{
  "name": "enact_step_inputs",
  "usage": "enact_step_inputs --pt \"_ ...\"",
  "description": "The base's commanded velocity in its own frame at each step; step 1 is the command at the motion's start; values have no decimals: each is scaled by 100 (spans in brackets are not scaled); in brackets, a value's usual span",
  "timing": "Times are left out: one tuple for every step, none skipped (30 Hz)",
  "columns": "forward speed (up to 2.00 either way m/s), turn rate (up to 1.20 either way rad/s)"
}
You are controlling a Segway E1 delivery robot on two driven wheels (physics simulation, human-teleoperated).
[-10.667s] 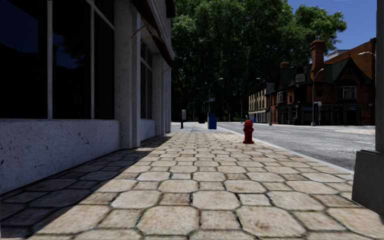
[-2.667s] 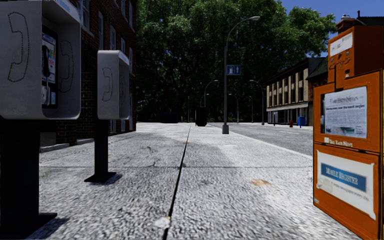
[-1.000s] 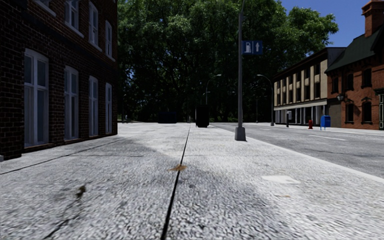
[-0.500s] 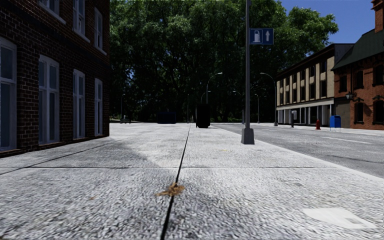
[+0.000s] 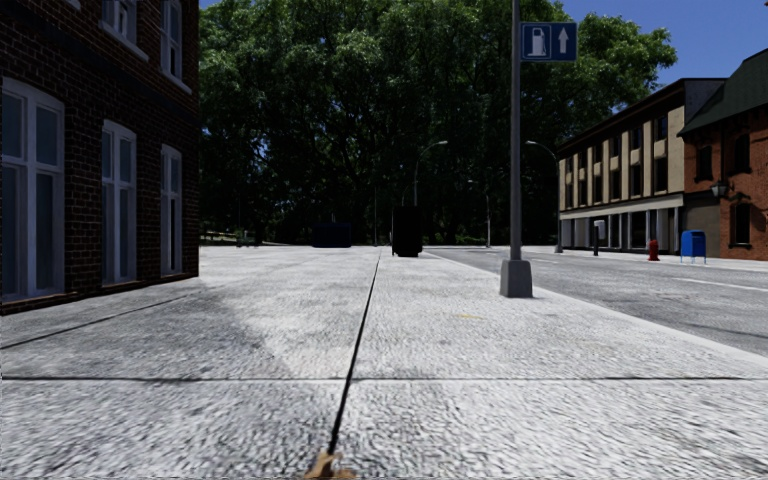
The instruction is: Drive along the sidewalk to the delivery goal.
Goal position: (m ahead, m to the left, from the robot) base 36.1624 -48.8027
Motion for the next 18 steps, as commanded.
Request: enact_step_inputs --pt "200 0" --pt "200 0" --pt "200 0" --pt "200 0" --pt "200 0" --pt "200 0" --pt "200 0" --pt "200 0" --pt "200 0" --pt "200 0" --pt "200 0" --pt "200 0" --pt "200 0" --pt "200 0" --pt "200 0" --pt "200 0" --pt "200 0" --pt "200 0"
